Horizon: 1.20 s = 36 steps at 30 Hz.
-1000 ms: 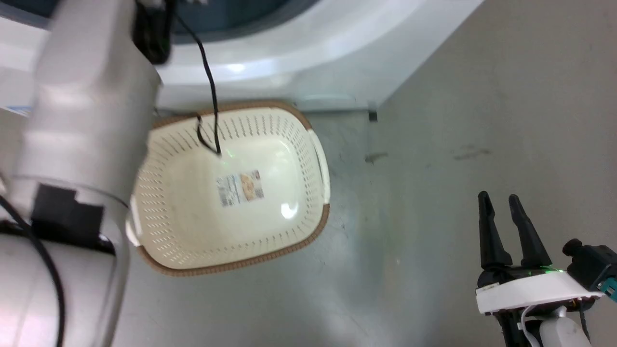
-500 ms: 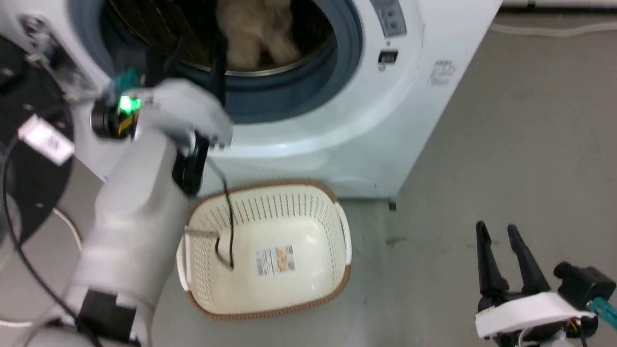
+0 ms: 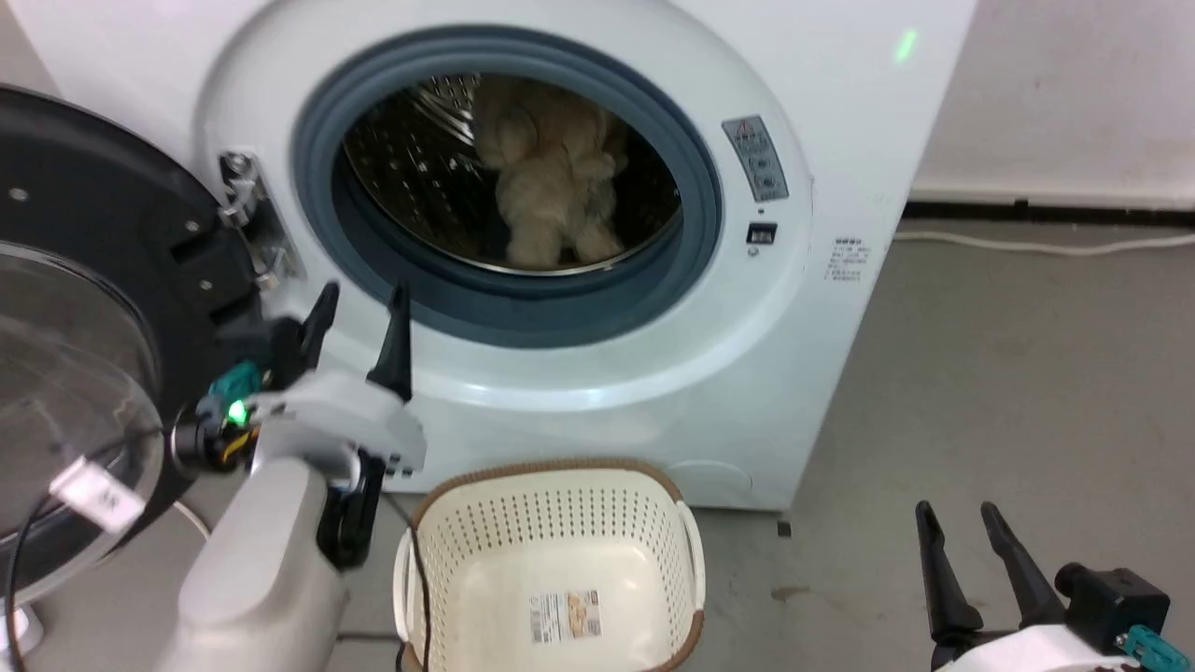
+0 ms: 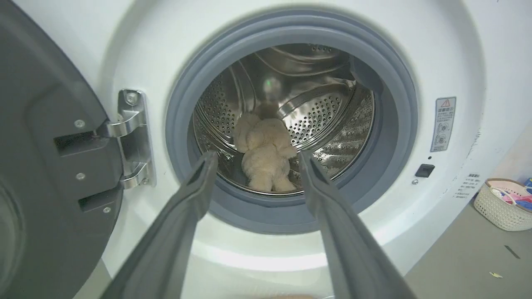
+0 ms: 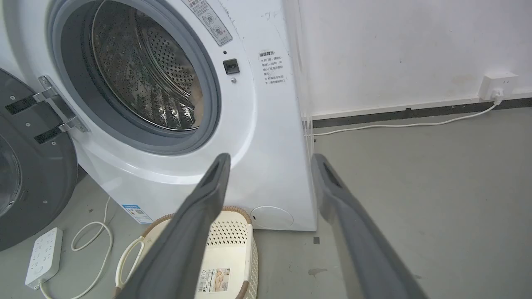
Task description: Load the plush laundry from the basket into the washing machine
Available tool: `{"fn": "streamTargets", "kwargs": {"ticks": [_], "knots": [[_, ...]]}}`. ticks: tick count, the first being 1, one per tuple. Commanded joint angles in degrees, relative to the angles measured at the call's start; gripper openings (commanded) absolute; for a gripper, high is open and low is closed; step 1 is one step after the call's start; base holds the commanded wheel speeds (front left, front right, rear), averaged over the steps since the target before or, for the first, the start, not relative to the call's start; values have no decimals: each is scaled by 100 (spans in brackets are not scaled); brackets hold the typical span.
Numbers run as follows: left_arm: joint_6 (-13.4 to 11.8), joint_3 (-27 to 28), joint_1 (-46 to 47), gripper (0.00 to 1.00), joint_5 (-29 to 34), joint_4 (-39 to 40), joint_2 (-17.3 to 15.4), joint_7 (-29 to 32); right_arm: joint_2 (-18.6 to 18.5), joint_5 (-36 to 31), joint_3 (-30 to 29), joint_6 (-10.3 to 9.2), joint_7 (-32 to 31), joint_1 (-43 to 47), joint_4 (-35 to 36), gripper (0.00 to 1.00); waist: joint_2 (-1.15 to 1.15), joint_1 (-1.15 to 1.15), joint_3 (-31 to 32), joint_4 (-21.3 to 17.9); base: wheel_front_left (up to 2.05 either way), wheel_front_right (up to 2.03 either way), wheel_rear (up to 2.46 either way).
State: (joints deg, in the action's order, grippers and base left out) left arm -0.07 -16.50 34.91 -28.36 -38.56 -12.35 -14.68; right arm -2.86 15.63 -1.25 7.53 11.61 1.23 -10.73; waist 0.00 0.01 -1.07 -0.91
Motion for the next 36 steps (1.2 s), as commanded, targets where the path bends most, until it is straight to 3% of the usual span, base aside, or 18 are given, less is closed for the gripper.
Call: {"fn": "streamTargets", "kwargs": {"ticks": [1, 20, 28, 36], "knots": [[-59, 58, -264, 100, -26, 149, -50, -31, -1, -83, -4, -4, -68, 126, 94, 100, 0, -1, 157, 45, 0, 0, 0], [-316, 213, -2385, 100, -240, 2002, -446, 20, -1, -54, 39, -4, -305, 567, 458, 100, 0, -1, 421, 95, 0, 0, 0], [-490, 156, -3078, 100, -316, 2332, -375, 104, -1, -30, 45, -4, -314, 670, 464, 100, 0, -1, 411, 85, 0, 0, 0], [-640, -18, -3151, 100, -163, 2467, -517, 457, -1, 33, 87, -4, -318, 698, 432, 100, 0, -1, 382, 100, 0, 0, 0]]}}
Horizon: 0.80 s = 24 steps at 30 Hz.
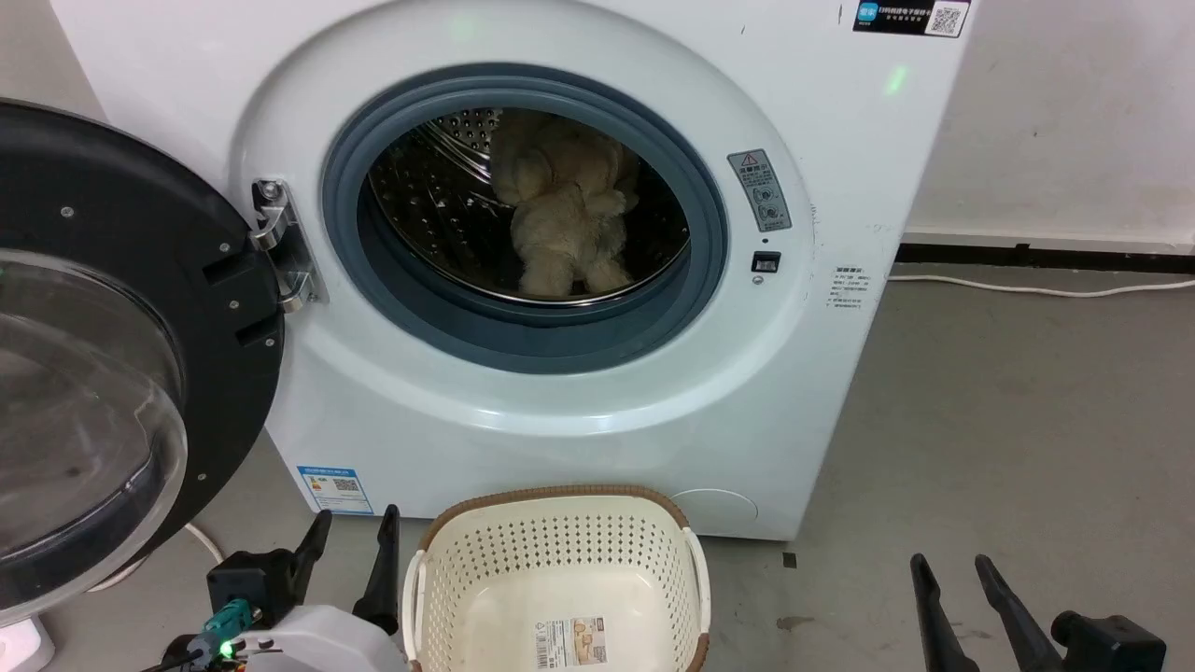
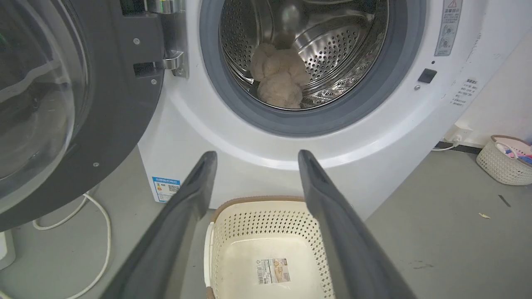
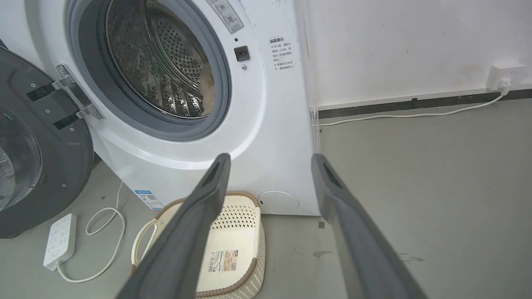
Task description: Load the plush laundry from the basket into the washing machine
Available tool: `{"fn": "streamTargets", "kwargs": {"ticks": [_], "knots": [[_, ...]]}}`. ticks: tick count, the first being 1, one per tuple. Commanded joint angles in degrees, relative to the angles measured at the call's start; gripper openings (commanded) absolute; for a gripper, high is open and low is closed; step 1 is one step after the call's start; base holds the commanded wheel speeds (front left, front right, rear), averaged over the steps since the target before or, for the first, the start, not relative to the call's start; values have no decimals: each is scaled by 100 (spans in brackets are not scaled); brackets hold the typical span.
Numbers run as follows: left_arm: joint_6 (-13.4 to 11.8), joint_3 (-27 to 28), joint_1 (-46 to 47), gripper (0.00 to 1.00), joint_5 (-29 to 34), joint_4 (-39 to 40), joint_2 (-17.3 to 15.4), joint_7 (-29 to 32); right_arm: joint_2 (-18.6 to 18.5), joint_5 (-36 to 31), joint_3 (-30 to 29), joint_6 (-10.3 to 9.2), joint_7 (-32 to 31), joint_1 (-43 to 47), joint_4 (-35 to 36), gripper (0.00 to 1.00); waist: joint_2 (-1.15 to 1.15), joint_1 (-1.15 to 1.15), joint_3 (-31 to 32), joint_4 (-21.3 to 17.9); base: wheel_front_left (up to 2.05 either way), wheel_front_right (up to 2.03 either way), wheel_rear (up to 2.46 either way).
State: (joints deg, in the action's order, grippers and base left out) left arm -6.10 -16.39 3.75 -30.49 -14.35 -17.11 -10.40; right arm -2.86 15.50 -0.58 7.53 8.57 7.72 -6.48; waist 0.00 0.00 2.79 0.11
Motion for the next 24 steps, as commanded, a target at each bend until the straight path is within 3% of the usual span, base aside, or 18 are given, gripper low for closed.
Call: {"fn": "streamTargets", "kwargs": {"ticks": [1, 21, 22, 24], "knots": [[-63, -46, -27, 100, 93, 72, -70, 47, -1, 51, 27, -4, -16, 43, 3, 100, 0, 0, -8, -4, 0, 0, 0], [-265, -201, 33, 100, 257, 377, -130, 80, -1, 79, 52, -4, 4, -80, -101, 100, 0, 0, -34, -18, 0, 0, 0], [-256, -191, 3, 0, 253, 360, -128, 88, 0, 65, 53, 0, -14, -9, -89, 0, 0, 0, -30, -18, 0, 0, 0], [-261, -189, 3, 0, 256, 361, -123, 89, 0, 62, 55, 0, -17, -9, -89, 0, 0, 0, -28, -18, 0, 0, 0]]}}
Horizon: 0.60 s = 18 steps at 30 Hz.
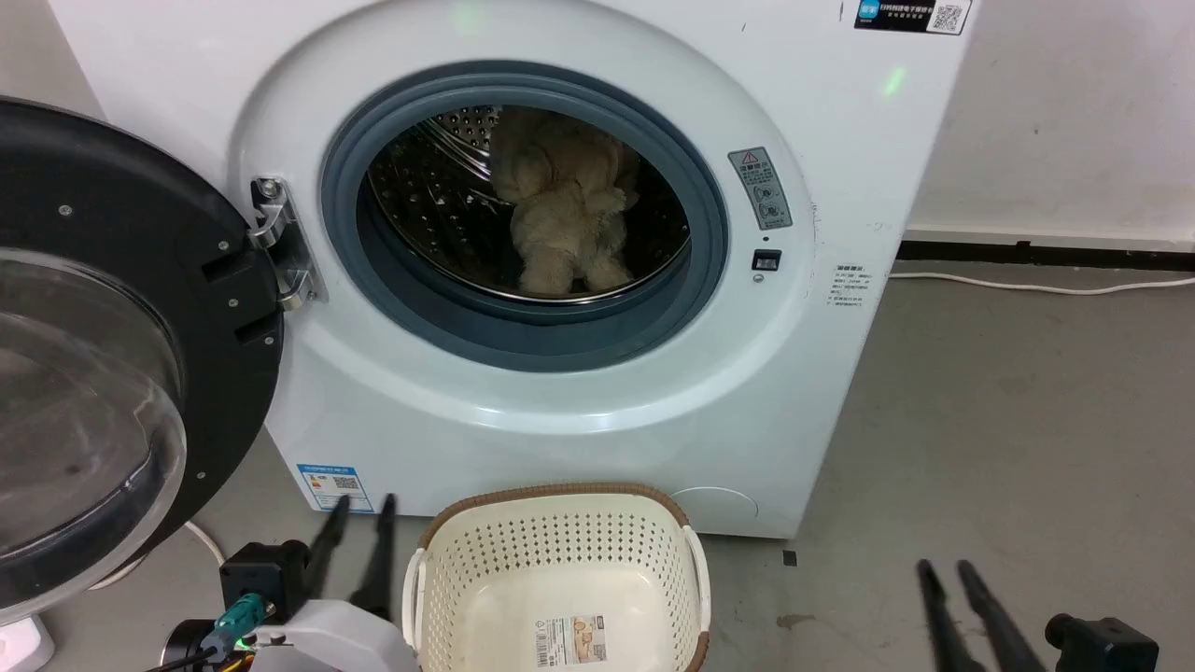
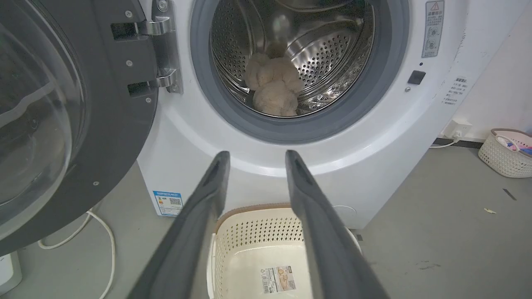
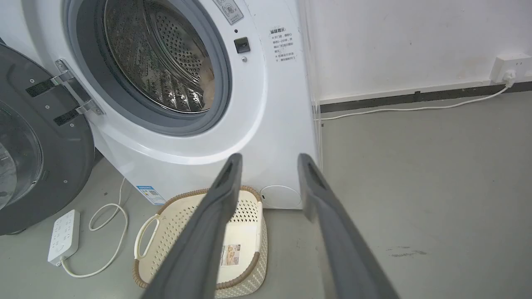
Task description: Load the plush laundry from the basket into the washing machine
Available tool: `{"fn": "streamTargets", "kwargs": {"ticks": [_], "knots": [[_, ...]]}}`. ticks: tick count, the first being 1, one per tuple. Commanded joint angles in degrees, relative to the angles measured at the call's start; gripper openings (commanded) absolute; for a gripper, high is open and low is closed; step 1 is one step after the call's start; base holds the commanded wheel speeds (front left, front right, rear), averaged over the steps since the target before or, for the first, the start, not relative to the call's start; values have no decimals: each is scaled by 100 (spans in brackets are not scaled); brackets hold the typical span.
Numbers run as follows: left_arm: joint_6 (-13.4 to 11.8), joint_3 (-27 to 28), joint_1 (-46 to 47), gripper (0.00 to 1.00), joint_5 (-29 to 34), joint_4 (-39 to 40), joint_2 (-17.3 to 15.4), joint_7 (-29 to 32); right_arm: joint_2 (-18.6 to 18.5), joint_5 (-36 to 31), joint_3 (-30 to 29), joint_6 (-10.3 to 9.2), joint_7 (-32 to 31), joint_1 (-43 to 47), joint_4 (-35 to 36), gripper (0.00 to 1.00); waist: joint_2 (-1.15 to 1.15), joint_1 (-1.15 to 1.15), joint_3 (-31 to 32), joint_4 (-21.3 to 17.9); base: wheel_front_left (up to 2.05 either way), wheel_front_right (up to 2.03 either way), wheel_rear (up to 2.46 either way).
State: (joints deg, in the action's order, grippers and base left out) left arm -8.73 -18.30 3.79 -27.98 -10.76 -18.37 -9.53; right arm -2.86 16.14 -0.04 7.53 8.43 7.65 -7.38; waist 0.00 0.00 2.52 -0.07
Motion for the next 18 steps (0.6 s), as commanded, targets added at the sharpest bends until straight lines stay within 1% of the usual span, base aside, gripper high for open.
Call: {"fn": "streamTargets", "kwargs": {"ticks": [1, 18], "knots": [[2, 4, -1, 0, 7, 3, 4, 2, 0, -4, 2, 0, -3, -2, 3, 0, 0, 0, -1, 0, 0, 0, 0], [106, 224, -46, 0, 341, 131, 189, 116, 0, -197, 1, -1, -104, -93, 91, 0, 0, 0, -31, 1, 0, 0, 0]]}}
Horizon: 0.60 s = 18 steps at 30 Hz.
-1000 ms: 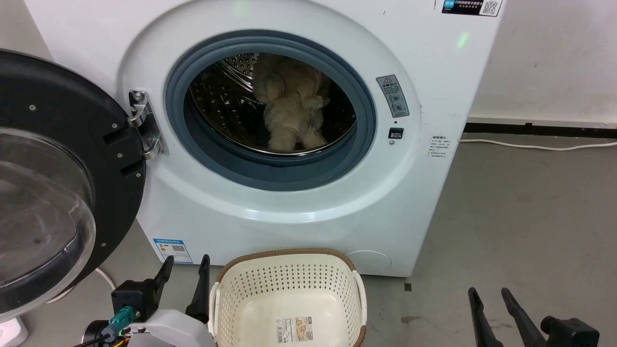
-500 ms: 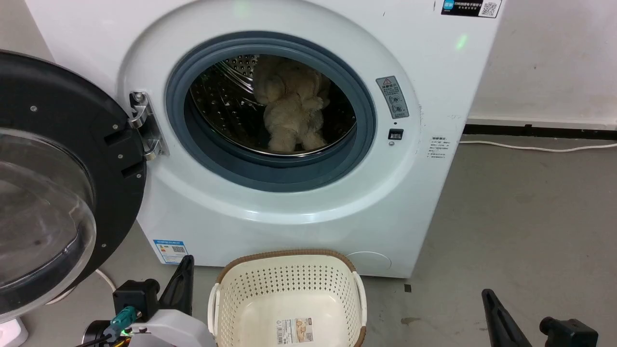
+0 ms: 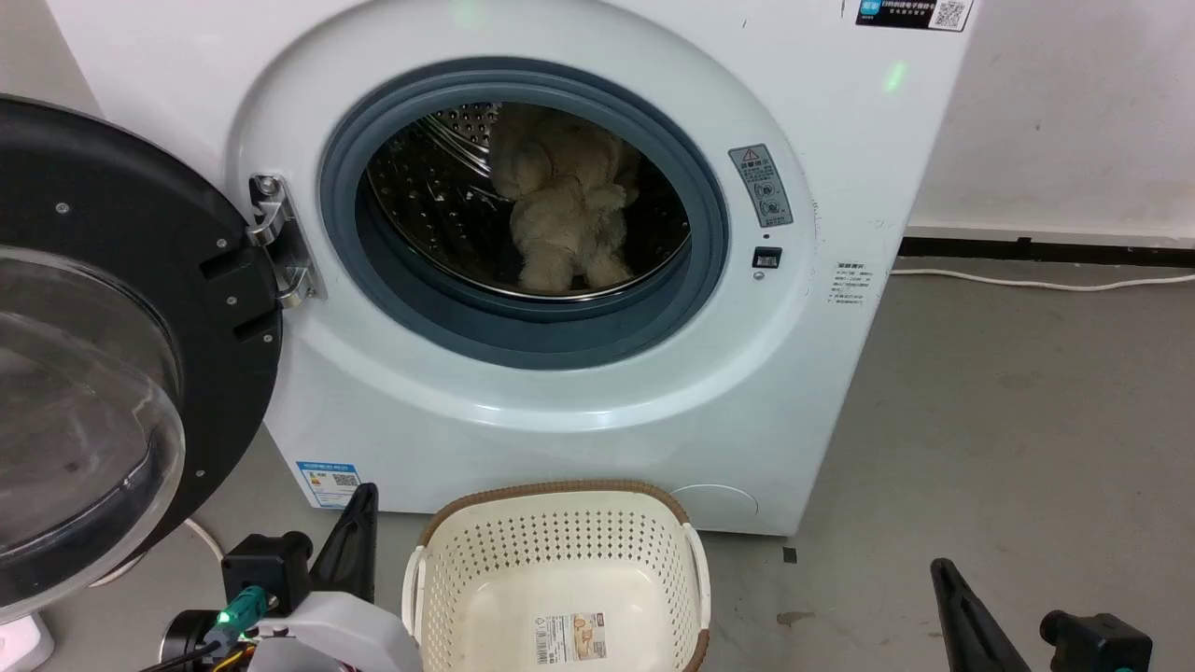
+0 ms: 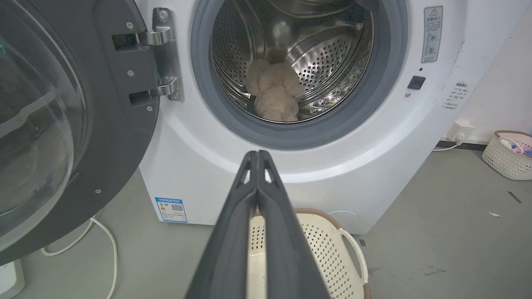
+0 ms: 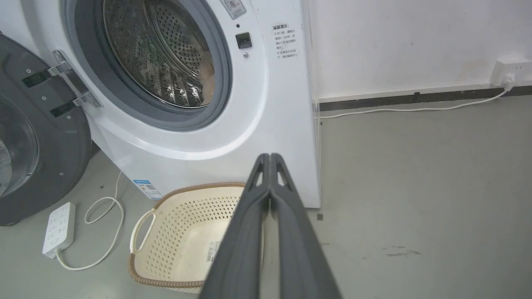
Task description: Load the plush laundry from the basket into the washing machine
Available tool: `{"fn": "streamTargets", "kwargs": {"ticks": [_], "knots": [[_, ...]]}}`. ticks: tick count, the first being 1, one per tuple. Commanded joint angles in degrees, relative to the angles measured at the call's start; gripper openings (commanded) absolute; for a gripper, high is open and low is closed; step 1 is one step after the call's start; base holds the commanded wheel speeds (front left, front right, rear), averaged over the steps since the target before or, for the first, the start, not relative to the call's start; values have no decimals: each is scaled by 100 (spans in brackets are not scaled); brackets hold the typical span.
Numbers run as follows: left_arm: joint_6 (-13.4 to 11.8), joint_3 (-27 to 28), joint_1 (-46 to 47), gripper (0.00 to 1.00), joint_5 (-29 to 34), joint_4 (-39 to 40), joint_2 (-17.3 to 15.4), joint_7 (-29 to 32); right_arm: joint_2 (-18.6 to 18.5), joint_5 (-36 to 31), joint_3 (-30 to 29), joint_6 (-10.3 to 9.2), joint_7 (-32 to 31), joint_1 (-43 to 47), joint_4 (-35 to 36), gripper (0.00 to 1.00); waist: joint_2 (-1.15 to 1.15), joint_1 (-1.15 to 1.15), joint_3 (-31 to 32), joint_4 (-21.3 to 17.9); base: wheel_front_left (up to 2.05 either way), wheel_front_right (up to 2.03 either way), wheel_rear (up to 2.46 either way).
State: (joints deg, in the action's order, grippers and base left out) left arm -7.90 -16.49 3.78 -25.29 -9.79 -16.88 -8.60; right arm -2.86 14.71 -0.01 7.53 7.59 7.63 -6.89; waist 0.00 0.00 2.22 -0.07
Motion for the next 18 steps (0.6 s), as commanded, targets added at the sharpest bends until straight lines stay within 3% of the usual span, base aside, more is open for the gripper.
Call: {"fn": "streamTargets", "kwargs": {"ticks": [1, 18], "knots": [[31, 58, -48, 0, 95, 43, 52, 31, 0, -66, -2, -1, -26, -98, 49, 0, 0, 0, -3, 0, 0, 0, 0], [150, 306, -100, 0, 474, 189, 262, 160, 0, -285, -1, -1, -140, -202, 149, 0, 0, 0, -37, 1, 0, 0, 0]]}}
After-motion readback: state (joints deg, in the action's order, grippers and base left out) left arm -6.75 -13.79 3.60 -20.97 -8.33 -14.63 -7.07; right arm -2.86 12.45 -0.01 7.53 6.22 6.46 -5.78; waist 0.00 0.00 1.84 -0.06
